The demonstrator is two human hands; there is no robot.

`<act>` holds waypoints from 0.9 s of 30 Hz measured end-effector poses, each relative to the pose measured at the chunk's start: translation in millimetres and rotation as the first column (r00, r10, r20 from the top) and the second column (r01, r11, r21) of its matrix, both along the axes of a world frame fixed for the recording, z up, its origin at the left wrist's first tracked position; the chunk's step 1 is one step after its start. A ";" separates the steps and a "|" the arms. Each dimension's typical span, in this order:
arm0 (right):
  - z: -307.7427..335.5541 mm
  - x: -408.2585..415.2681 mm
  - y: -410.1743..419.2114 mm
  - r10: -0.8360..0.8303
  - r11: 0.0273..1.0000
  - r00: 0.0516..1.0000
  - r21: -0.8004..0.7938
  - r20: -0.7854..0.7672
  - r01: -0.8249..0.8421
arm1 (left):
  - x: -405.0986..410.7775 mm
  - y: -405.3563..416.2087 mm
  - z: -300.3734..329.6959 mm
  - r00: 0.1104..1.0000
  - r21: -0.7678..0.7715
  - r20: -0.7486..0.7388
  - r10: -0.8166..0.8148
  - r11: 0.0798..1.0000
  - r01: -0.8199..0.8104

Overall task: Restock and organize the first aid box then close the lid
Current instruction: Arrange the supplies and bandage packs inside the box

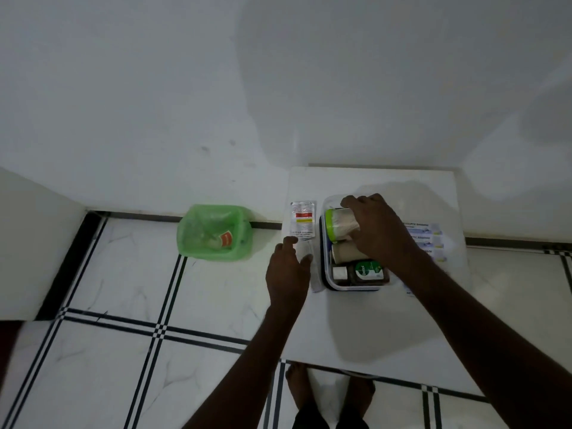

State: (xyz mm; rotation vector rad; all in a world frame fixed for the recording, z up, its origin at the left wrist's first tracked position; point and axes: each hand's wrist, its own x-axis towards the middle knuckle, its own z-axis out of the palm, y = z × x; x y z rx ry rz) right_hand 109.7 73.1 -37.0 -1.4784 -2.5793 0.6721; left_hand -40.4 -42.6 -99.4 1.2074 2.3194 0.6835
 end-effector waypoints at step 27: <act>37.6 28.5 -22.4 -0.577 0.791 0.685 -0.512 -0.446 0.333 | 56.4 35.2 71.2 0.914 0.301 0.373 -0.160 0.953 0.045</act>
